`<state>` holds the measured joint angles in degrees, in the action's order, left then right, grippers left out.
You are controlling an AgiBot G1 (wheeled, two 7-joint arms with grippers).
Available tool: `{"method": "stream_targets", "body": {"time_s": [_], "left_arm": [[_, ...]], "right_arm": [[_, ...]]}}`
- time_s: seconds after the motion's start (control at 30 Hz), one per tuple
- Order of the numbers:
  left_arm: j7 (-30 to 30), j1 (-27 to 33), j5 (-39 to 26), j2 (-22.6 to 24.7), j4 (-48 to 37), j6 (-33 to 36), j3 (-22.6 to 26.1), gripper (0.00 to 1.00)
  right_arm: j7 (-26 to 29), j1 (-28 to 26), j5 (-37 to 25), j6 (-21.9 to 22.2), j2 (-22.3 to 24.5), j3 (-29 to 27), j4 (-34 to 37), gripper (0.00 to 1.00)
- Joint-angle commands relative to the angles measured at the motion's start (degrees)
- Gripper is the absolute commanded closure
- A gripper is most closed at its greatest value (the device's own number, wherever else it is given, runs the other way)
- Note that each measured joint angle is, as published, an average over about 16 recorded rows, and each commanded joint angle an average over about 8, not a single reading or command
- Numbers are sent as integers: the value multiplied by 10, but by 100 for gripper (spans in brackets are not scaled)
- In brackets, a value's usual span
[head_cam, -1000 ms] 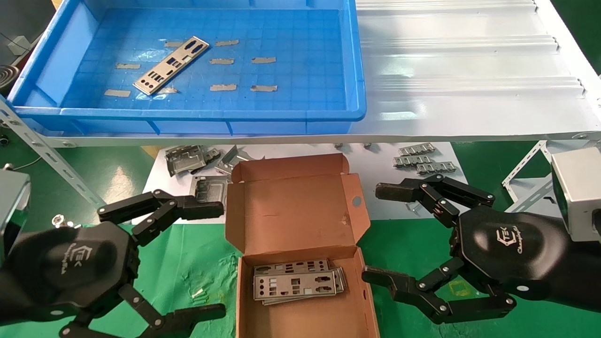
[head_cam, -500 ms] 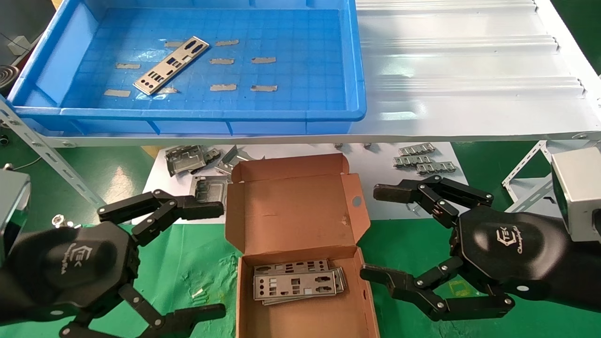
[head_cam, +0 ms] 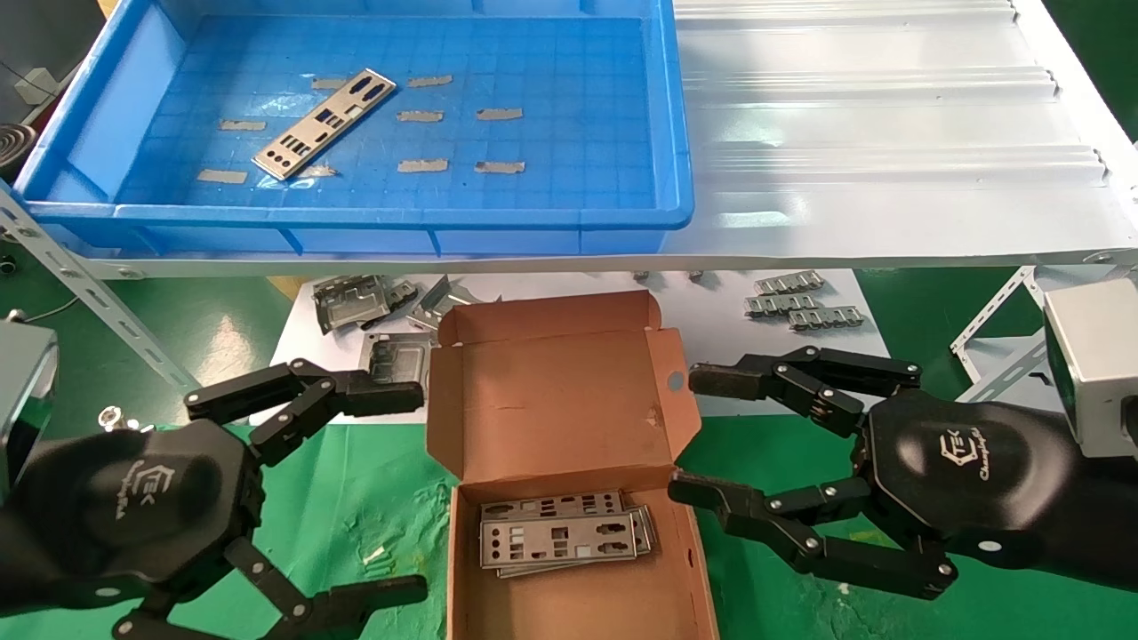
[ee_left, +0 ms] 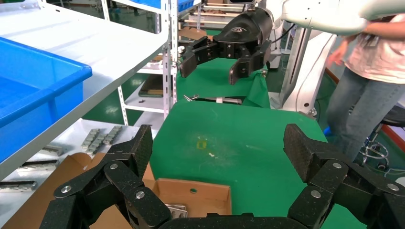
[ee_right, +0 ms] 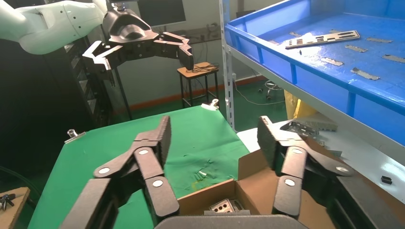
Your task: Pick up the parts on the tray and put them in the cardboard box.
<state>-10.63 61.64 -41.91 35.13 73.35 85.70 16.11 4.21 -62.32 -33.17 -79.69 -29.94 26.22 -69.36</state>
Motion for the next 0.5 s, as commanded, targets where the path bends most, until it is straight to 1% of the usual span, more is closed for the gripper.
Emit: {"method": "stream_targets", "body": {"time_s": [0.03,0.5], "left_arm": [[0,0,0,0,0,0,0,0],[0,0,0,0,0,0,0,0]], "right_arm": [[0,0,0,0,0,0,0,100],[0,0,0,0,0,0,0,100]]}}
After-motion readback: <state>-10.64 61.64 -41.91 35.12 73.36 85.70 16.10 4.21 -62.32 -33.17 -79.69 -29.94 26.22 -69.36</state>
